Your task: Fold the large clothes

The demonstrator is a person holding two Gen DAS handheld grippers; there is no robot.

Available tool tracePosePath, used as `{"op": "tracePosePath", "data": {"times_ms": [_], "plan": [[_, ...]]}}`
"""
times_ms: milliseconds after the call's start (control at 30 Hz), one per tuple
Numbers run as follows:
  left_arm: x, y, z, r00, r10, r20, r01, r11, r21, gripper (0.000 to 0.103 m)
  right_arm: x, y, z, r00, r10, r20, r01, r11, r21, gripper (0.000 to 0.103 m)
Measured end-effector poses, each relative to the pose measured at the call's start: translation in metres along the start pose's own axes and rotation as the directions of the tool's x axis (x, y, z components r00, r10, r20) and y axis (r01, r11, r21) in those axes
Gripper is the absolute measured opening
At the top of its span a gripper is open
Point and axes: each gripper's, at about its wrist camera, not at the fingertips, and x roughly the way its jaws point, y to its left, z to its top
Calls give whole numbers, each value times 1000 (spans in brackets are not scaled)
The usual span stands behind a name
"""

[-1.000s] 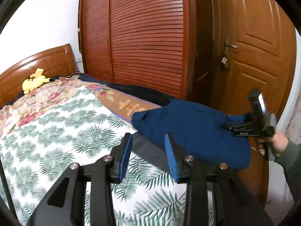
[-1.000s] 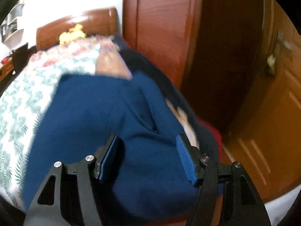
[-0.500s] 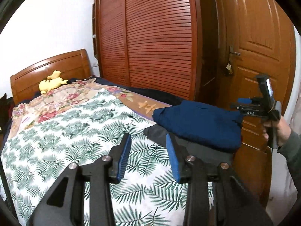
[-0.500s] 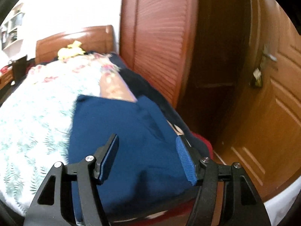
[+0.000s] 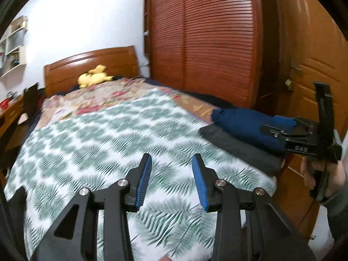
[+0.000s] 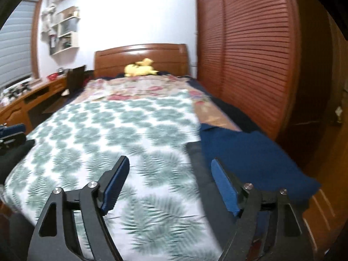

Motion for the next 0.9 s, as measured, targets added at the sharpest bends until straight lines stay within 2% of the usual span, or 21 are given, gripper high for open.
{"op": "tracePosePath", "data": {"times_ms": [67,167,233,467,600,767,900], "plan": [[-8,11,-13,998,59,-4,-59,998,-9,37,1,24,-6,999,37,7,-37,999,-1,81],[-21,30,-33,986,168,-15,-169,985,-39,37,1,57,-13,995,95,7,-95,995,-5,82],[-30,43,-48,978,209,-26,-210,975,-78,37,0,79,-17,994,111,12,-111,994,-17,82],[-61,87,-96,955,296,-34,-298,941,-160,37,-7,138,-32,980,201,5,-200,979,-49,82],[-78,102,-113,938,344,-39,-345,920,-185,37,-10,163,-38,972,236,3,-236,970,-64,82],[-103,120,-130,922,387,-27,-382,894,-235,37,-22,189,-43,963,267,32,-264,962,-71,82],[-119,124,-137,912,410,-10,-400,883,-247,37,-36,204,-48,959,273,79,-267,961,-78,82]]}}
